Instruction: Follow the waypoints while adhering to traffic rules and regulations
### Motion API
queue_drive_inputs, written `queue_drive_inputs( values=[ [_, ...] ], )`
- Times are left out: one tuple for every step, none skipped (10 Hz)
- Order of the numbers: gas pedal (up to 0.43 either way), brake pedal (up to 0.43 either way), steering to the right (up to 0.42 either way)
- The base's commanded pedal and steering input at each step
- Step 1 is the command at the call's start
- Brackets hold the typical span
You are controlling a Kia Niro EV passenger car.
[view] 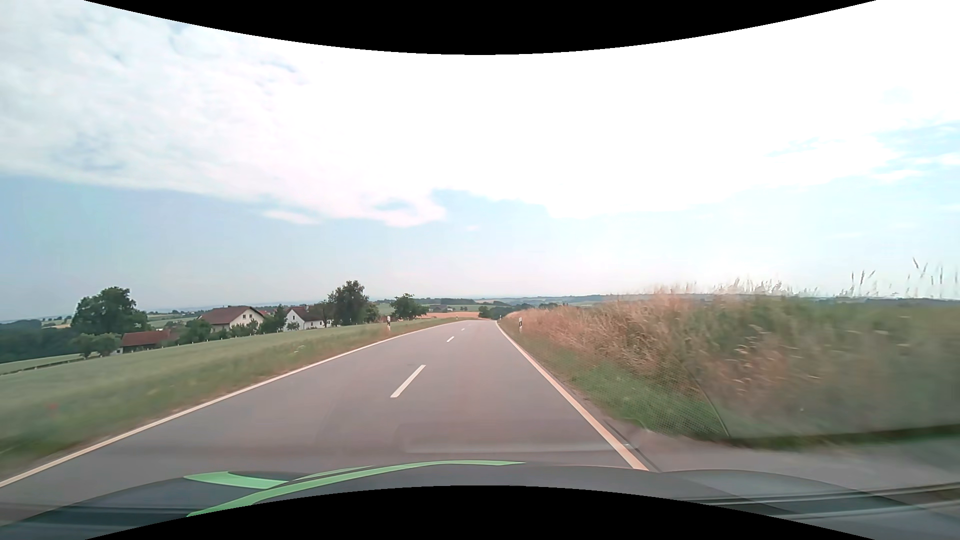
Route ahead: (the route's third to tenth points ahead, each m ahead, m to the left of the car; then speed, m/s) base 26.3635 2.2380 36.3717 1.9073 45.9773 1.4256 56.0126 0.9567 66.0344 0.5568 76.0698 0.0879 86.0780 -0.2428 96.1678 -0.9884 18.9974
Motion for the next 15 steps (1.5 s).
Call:
queue_drive_inputs(
  values=[
    [0.047,0.0,0.003],
    [0.047,0.0,0.003],
    [0.047,0.0,0.003],
    [0.047,0.0,0.003],
    [0.047,0.0,0.003],
    [0.047,0.0,0.003],
    [0.047,0.0,0.003],
    [0.047,0.0,0.003],
    [0.047,0.0,0.003],
    [0.047,0.0,0.003],
    [0.047,0.0,0.003],
    [0.047,0.0,0.002],
    [0.047,0.0,0.003],
    [0.047,0.0,0.002],
    [0.047,0.0,0.002]
  ],
)
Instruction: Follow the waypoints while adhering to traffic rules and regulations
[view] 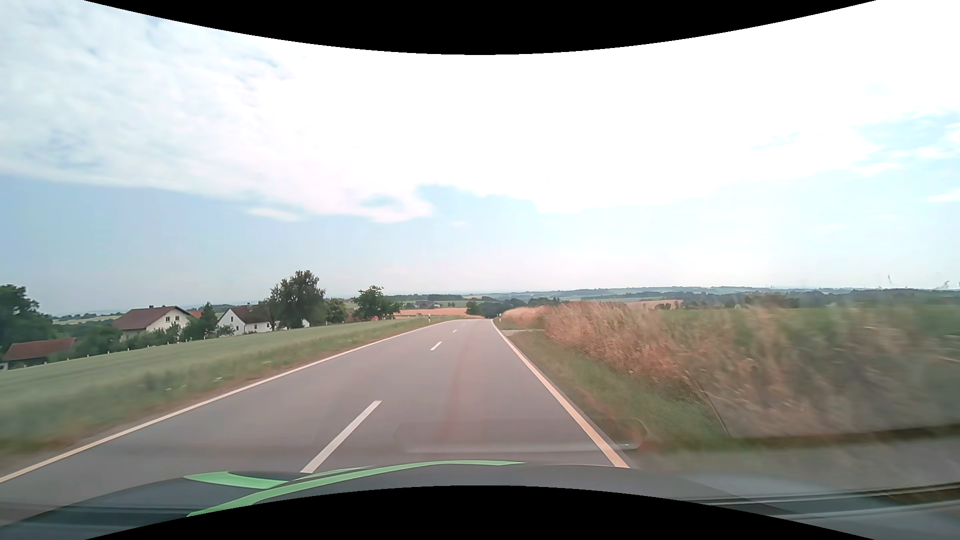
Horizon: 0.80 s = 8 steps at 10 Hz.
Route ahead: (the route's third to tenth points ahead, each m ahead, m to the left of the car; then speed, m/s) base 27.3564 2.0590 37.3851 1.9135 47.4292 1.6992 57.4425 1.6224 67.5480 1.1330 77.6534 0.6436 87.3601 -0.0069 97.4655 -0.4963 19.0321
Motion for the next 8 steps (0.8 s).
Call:
queue_drive_inputs(
  values=[
    [0.047,0.0,0.002],
    [0.047,0.0,0.001],
    [0.047,0.0,0.0],
    [0.047,0.0,-0.001],
    [0.047,0.0,-0.001],
    [0.047,0.0,-0.001],
    [0.047,0.0,-0.002],
    [0.047,0.0,-0.003]
  ],
)
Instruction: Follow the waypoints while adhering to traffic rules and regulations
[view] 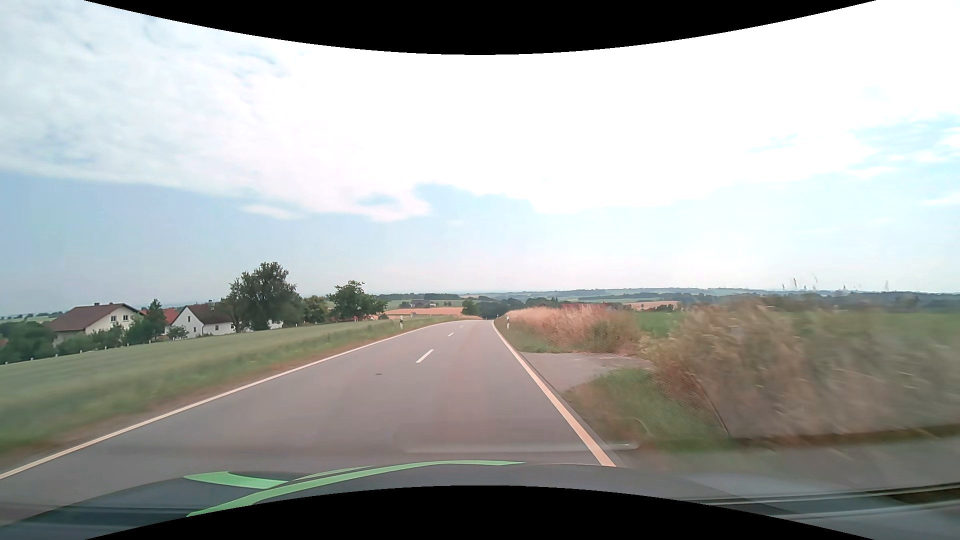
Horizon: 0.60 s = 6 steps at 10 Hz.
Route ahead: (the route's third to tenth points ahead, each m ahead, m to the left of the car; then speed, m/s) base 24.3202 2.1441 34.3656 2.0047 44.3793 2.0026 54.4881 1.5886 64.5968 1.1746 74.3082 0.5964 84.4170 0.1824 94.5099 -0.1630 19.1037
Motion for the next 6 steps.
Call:
queue_drive_inputs(
  values=[
    [0.047,0.0,-0.003],
    [0.047,0.0,-0.003],
    [0.047,0.0,-0.003],
    [0.047,0.0,-0.003],
    [0.047,0.0,-0.002],
    [0.047,0.0,-0.002]
  ],
)
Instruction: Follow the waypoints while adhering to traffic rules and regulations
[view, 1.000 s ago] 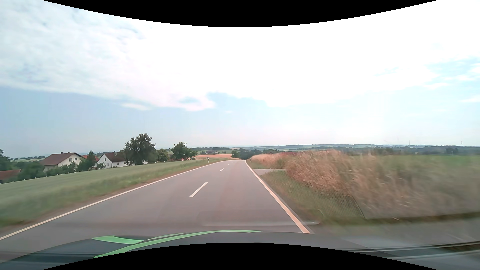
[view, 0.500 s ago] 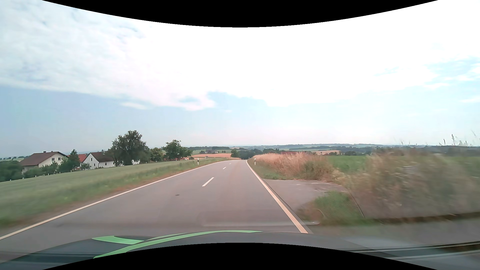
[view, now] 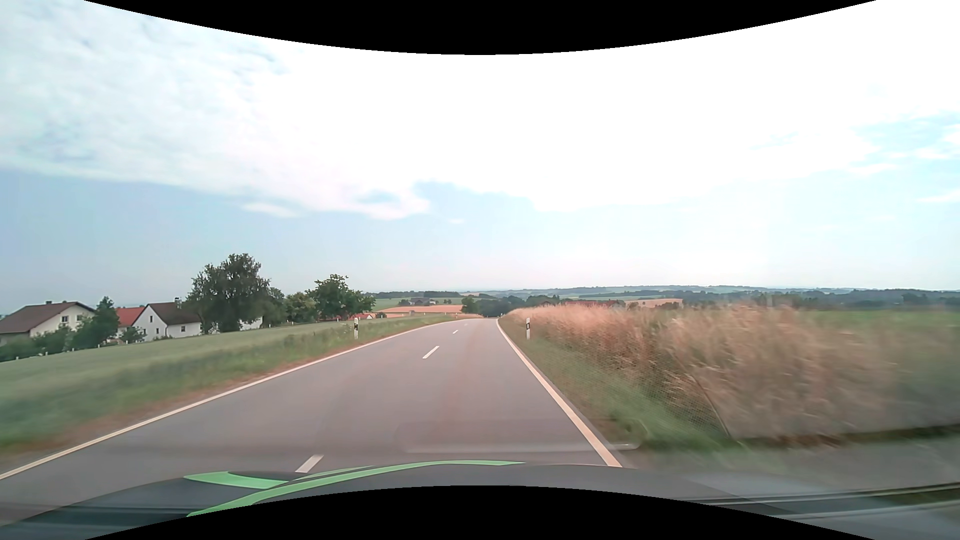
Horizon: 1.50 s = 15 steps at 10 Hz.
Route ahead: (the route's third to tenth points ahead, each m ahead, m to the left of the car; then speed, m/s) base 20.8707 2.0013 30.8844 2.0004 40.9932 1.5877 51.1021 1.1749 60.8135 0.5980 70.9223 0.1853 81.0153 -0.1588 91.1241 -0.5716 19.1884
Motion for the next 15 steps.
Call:
queue_drive_inputs(
  values=[
    [0.047,0.0,-0.002],
    [0.047,0.0,-0.002],
    [0.047,0.0,-0.001],
    [0.047,0.0,-0.001],
    [0.047,0.0,0.0],
    [0.047,0.0,-0.001],
    [0.047,0.0,0.0],
    [0.047,0.0,0.0],
    [0.047,0.0,0.001],
    [0.039,0.0,0.003],
    [0.039,0.0,0.004],
    [0.039,0.0,0.004],
    [0.039,0.0,0.005],
    [0.028,0.0,0.009],
    [0.028,0.0,0.009]
  ],
)
